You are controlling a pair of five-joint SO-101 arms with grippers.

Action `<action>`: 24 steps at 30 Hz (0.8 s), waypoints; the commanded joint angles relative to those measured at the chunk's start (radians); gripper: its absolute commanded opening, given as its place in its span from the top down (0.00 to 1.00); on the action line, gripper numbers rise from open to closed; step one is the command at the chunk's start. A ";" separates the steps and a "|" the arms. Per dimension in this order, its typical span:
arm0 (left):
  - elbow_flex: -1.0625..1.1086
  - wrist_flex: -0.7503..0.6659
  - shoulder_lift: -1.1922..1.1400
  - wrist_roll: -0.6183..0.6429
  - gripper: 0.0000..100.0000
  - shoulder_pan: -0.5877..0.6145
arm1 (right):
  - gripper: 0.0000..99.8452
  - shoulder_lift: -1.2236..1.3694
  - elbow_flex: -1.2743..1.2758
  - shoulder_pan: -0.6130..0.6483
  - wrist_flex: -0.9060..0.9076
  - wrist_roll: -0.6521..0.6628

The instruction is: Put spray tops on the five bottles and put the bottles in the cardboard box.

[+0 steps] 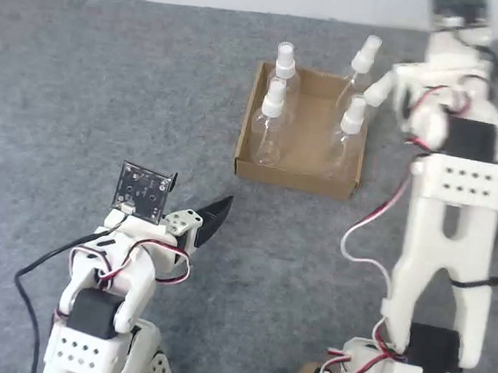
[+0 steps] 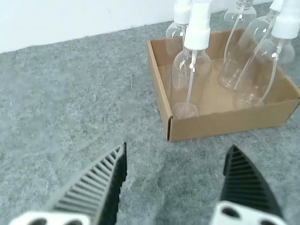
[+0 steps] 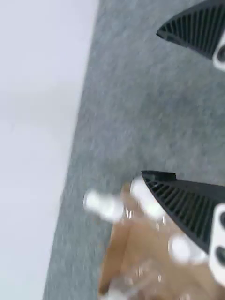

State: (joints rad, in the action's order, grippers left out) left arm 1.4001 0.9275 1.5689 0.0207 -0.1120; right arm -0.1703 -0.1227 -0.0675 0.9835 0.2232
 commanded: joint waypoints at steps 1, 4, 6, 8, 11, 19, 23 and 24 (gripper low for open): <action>-0.008 -0.026 0.011 -0.008 0.69 0.003 | 0.67 -0.015 -0.046 -0.122 0.002 -0.048; -0.008 -0.026 0.011 -0.008 0.69 0.003 | 0.79 0.048 -0.044 -0.133 -0.045 -0.244; -0.008 -0.026 0.011 -0.008 0.69 0.003 | 0.88 0.084 -0.044 -0.134 -0.094 -0.373; -0.008 -0.026 0.011 -0.009 0.69 0.005 | 0.91 0.107 -0.044 -0.120 -0.122 -0.416; -0.008 -0.026 0.011 -0.009 0.69 0.005 | 0.86 0.110 -0.044 -0.033 -0.120 -0.417; -0.008 -0.028 0.012 -0.009 0.69 0.005 | 0.72 0.119 -0.041 0.099 -0.087 -0.347; -0.008 -0.028 0.012 -0.009 0.69 0.005 | 0.74 0.124 -0.009 0.120 -0.094 -0.267; -0.008 -0.028 0.012 -0.009 0.69 0.005 | 0.75 0.131 -0.002 0.120 -0.097 -0.267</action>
State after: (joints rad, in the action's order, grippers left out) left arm 1.4001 0.9275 1.5689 0.0207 -0.1120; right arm -0.0430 -0.1227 0.0384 0.8930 -0.0898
